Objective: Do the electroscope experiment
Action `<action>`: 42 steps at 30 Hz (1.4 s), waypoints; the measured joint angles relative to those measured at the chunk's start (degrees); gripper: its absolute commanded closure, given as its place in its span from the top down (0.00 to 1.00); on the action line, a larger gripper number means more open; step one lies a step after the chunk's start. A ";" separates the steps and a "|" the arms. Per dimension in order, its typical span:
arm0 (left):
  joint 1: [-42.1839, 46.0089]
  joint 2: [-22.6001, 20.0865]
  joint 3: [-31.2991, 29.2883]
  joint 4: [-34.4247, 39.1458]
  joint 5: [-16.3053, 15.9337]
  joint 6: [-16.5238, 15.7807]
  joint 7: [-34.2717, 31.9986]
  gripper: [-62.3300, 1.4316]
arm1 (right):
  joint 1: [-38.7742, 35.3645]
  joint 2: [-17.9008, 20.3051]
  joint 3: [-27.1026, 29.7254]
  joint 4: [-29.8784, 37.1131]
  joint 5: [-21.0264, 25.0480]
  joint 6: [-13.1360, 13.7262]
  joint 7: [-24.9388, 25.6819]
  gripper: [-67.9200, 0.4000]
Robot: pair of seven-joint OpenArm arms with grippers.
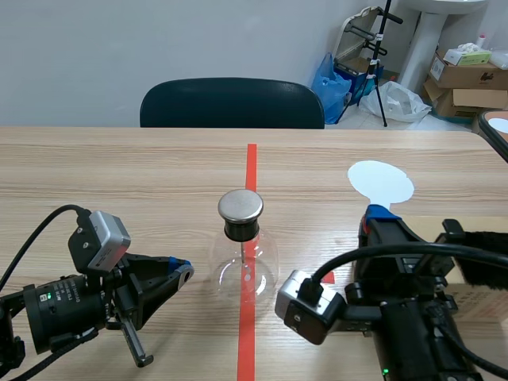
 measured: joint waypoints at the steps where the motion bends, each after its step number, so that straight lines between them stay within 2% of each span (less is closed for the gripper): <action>1: 0.00 0.00 0.00 0.00 0.00 0.00 0.00 0.07 | -0.44 0.00 0.33 0.02 -0.04 -0.37 0.20 0.02; 7: 0.00 0.00 0.00 0.00 0.00 0.00 0.04 0.07 | -7.08 0.00 5.99 3.45 -0.02 -0.63 5.01 0.02; 9: 0.00 0.00 0.00 0.00 0.00 0.00 0.07 0.07 | -9.75 0.00 8.33 5.46 0.04 -2.19 7.74 0.02; 12: 0.00 0.00 0.00 0.00 0.00 0.00 0.09 0.07 | -13.66 0.00 12.04 8.39 1.31 -1.99 12.02 0.02; 16: 0.00 0.00 0.00 0.00 0.00 0.00 0.13 0.07 | -17.31 0.00 16.57 9.16 5.66 -1.95 19.28 0.02; 24: 0.13 -0.87 0.00 0.00 0.02 -0.09 -1.20 0.07 | -18.40 -0.02 24.96 9.09 16.31 -1.92 28.41 0.03; 28: 1.81 -4.81 -0.26 1.62 -0.02 0.02 -7.13 0.07 | -18.38 -0.02 29.27 8.52 20.26 -1.95 32.92 0.03; 33: 9.57 -12.48 -2.89 9.42 0.04 0.00 -12.63 0.07 | -18.23 -0.02 33.97 5.40 24.70 -1.95 39.21 0.03; 35: 13.64 -15.69 -4.44 13.03 1.16 0.00 -15.63 0.07 | -18.23 -0.02 35.12 3.52 25.62 -1.95 42.01 0.03; 37: 17.94 -18.78 -6.45 16.24 3.61 -0.02 -19.32 0.08 | -18.25 -0.02 36.15 1.29 26.75 -1.92 44.33 0.03; 39: 21.86 -21.42 -8.57 18.80 5.40 -0.15 -21.51 0.15 | -18.23 -0.04 37.27 -0.72 28.15 -1.92 46.25 0.03; 42: 26.40 -24.57 -11.50 21.57 5.35 -0.15 -23.28 0.32 | -18.12 -0.02 38.88 -2.64 28.94 -1.90 47.67 0.03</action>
